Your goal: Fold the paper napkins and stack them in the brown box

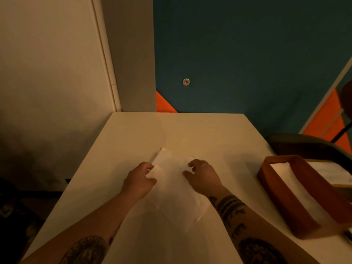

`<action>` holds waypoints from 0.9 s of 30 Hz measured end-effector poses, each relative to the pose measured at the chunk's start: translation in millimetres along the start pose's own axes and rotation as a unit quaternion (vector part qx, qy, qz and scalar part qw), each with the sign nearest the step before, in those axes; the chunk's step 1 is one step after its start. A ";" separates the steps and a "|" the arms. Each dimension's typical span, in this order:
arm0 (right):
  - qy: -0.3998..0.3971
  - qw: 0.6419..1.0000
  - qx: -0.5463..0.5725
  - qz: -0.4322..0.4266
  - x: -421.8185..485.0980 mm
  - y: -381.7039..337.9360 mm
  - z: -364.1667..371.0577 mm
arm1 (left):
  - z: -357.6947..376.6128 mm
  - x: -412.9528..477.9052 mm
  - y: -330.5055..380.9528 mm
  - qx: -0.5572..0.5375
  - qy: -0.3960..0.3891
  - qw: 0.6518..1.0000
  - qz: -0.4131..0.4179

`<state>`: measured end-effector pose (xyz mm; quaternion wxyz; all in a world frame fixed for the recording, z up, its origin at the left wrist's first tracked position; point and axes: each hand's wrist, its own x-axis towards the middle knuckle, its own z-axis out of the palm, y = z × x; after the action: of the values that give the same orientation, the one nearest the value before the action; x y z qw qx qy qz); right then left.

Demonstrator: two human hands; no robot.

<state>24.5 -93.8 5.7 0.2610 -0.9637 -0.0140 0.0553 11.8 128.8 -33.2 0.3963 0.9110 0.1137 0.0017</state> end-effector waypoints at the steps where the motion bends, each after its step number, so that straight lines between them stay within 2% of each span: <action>1: -0.003 1.000 -0.027 0.008 2.6 0.8 2.7 | 0.5 -2.0 -0.3 0.003 0.012 1.000 0.002; 3: -0.031 0.994 -0.103 0.007 2.6 0.9 9.3 | 2.4 -6.2 -0.3 0.002 0.031 0.999 0.011; 5: -0.035 0.991 -0.131 0.003 -0.2 0.3 17.1 | 5.6 -9.9 1.9 0.004 0.041 0.999 0.013; 9: -0.084 0.994 -0.067 0.009 -3.2 0.4 20.4 | 12.8 -20.3 12.4 0.060 0.062 0.996 0.013; 13: -0.128 0.991 0.033 -0.022 -7.4 3.5 12.5 | 20.6 -27.6 20.9 0.053 0.070 0.996 0.000; 16: -0.137 0.987 0.070 -0.044 -13.3 1.3 11.2 | 26.8 -28.1 22.1 -0.030 0.070 0.997 -0.012; 19: -0.139 0.986 0.054 -0.078 -14.8 4.7 17.1 | 32.1 -27.3 19.1 -0.132 0.076 0.988 -0.030; 22: -0.129 0.986 0.067 -0.087 -19.4 7.8 18.6 | 33.3 -30.6 16.0 -0.204 0.112 0.972 -0.030; 25: -0.106 0.974 0.197 -0.048 -14.4 10.3 14.8 | 29.4 -33.3 20.7 -0.244 0.188 0.948 -0.081; 27: -0.091 0.953 0.287 -0.028 -11.0 6.6 7.9 | 25.5 -31.1 24.7 -0.320 0.171 0.923 -0.125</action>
<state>12.6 -96.1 -3.2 0.5255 -0.8383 -0.0481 0.1370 -11.1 87.7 -30.1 0.6385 0.6997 0.2859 0.1447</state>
